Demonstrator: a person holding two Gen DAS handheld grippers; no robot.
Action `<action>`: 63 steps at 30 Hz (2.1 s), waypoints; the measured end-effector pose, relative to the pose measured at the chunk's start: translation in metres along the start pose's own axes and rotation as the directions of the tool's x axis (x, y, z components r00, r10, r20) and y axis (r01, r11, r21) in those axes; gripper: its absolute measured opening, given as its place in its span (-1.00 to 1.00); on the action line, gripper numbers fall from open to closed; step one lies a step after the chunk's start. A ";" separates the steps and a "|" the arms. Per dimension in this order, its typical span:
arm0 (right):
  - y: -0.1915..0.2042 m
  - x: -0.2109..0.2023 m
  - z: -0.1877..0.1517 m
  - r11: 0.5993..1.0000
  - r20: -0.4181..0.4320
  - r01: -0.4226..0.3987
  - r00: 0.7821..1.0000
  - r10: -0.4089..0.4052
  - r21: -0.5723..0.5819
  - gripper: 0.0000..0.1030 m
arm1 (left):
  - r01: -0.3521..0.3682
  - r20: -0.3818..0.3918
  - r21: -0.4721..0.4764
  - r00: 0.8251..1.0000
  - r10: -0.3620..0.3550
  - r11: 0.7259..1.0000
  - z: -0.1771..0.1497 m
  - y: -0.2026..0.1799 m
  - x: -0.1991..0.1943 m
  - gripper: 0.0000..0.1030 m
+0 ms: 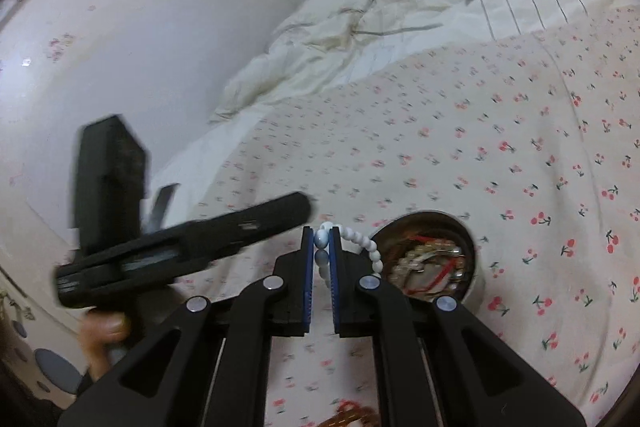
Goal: Organize jewelry
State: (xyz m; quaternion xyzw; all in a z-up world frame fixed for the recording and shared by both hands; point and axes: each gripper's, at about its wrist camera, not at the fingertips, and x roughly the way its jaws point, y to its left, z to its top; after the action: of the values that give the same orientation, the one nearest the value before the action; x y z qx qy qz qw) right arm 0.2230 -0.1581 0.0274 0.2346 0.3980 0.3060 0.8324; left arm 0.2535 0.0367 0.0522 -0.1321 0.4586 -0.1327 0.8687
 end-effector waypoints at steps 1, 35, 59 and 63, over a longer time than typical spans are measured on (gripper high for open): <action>-0.004 0.005 -0.001 0.999 -0.012 0.040 0.999 -0.040 -0.004 -0.84 | -0.001 -0.005 0.001 1.000 0.001 1.000 0.000 -0.001 0.001 0.42; 0.021 -0.019 -0.125 0.877 -0.129 0.334 0.909 -0.397 -0.346 -0.15 | -0.152 -0.111 0.133 0.980 0.167 0.979 -0.090 0.016 -0.011 0.49; 0.005 -0.027 -0.113 0.888 -0.127 0.322 0.917 -0.379 -0.328 -0.14 | -0.015 -0.202 0.139 0.978 0.043 0.990 -0.099 0.024 -0.009 0.57; 0.000 -0.019 -0.117 0.864 -0.134 0.387 0.885 -0.446 -0.322 -0.14 | 0.122 -0.246 0.268 0.968 -0.054 0.956 -0.117 0.000 -0.012 0.57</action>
State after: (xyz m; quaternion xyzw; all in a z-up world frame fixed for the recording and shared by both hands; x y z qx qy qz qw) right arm 0.1190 -0.1538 -0.0300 -0.0130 0.4741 0.1948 0.8586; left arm 0.1499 0.0281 -0.0025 -0.0115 0.5287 -0.2500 0.8111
